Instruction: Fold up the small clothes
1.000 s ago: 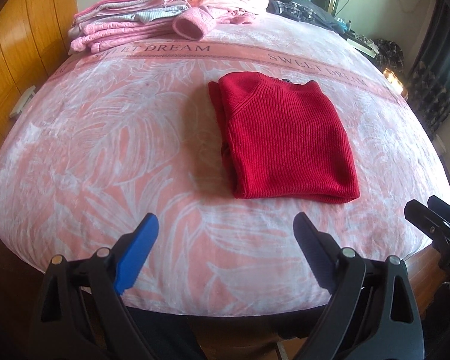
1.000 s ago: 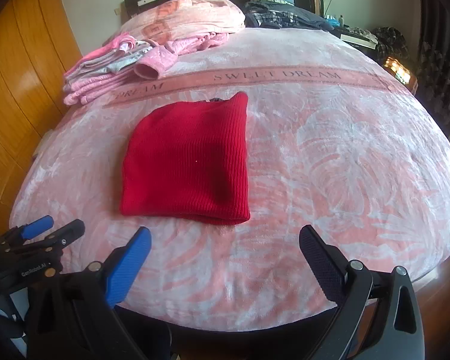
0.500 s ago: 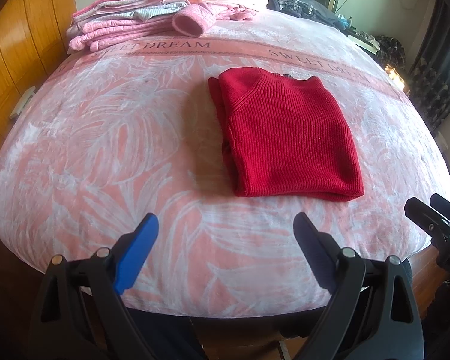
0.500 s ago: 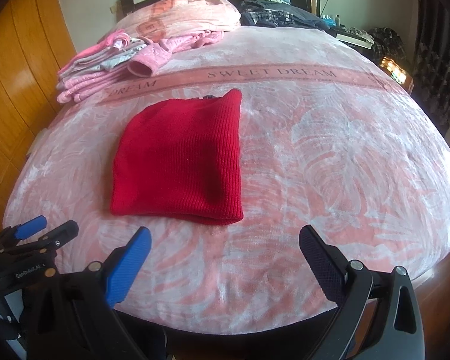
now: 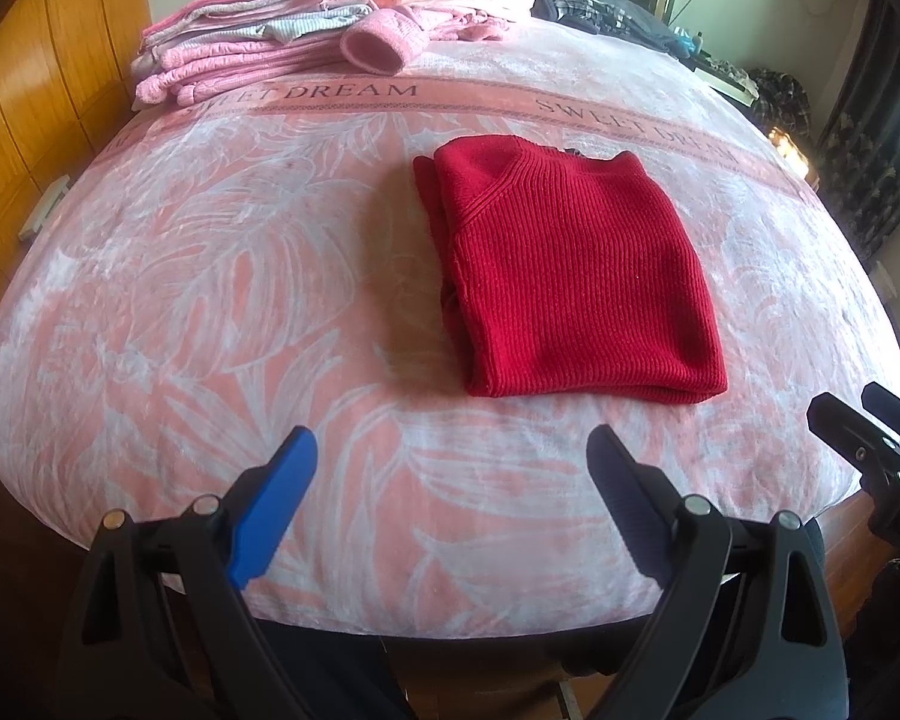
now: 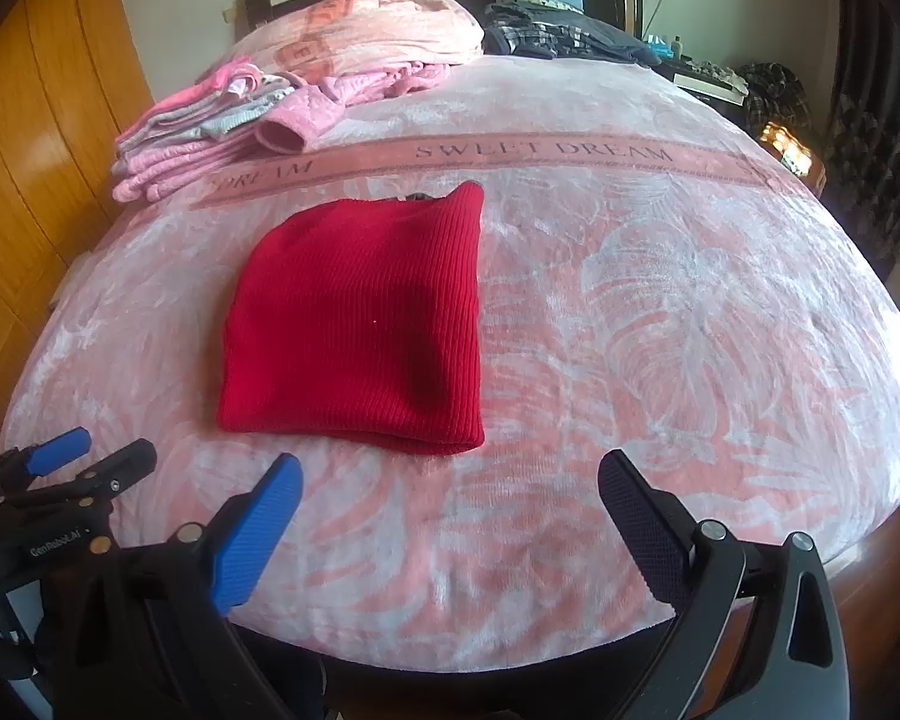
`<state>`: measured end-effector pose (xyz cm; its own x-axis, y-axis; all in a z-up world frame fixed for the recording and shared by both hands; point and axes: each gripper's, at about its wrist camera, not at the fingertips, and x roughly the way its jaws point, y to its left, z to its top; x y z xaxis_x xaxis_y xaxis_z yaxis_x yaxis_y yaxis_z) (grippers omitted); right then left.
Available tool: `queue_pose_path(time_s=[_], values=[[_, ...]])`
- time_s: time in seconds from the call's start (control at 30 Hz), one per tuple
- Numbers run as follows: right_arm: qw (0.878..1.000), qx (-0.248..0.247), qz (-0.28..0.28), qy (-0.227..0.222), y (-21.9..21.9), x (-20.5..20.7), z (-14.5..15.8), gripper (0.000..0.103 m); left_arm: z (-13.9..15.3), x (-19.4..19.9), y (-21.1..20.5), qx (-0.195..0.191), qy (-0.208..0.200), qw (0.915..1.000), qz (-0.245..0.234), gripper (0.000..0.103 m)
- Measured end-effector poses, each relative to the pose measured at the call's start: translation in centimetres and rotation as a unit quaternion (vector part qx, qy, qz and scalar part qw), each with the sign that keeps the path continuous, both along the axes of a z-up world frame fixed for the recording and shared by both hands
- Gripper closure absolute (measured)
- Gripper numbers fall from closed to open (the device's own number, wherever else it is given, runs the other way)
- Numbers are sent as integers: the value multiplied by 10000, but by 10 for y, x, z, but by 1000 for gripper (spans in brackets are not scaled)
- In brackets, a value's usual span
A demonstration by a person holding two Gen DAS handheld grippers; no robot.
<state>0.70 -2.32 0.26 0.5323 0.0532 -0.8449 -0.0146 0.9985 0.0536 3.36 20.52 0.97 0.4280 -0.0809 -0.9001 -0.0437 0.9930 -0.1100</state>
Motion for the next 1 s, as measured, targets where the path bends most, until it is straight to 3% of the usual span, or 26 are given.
queue_pose_path(time_s=[1.0], values=[[10000, 12, 27, -75, -1, 0, 5, 4, 4, 0, -2, 35, -67, 10000, -5, 12]])
